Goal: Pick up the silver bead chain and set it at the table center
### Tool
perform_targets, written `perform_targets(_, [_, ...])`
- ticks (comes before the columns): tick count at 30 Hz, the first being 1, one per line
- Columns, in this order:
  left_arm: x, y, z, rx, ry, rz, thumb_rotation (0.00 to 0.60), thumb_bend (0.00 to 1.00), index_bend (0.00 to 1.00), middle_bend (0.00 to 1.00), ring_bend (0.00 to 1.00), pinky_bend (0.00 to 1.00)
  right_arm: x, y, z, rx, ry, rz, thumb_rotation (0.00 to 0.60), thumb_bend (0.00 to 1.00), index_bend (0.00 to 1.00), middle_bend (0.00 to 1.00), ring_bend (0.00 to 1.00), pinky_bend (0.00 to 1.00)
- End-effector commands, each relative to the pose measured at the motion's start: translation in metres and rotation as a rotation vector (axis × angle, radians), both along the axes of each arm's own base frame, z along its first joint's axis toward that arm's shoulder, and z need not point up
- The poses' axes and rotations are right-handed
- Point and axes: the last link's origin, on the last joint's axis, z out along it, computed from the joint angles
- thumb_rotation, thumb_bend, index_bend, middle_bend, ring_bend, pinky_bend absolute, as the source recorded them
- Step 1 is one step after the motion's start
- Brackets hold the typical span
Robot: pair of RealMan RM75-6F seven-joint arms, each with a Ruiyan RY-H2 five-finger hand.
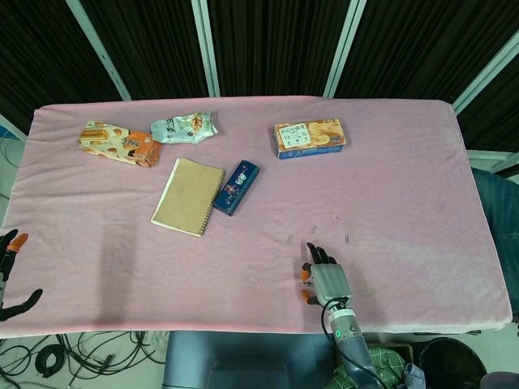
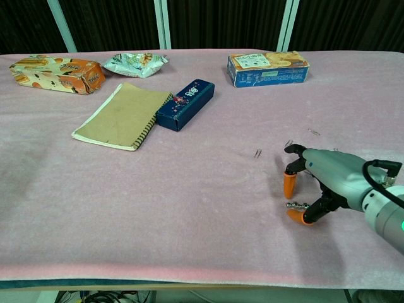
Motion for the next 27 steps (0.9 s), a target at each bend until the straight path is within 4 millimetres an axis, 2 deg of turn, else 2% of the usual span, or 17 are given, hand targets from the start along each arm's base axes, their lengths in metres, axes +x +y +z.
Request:
perform_targets(1, [0.0000,0.0000,0.0002,0.000,0.000,0.000,0.600,0.22,0.09,0.00,0.00,0.00,-0.0010,-0.0006,-0.0012,-0.006,0.003,-0.005,0.579,0.22,0.55,0.00,0.06,0.21])
perform_targets(27, [-0.0001,0.0004,-0.0006,0.000,0.004,0.002,0.600,0.22,0.09,0.00,0.00,0.00,-0.0072,-0.0038,-0.0036,-0.004,-0.007,-0.040,0.584,0.24,0.56,0.00,0.06,0.21])
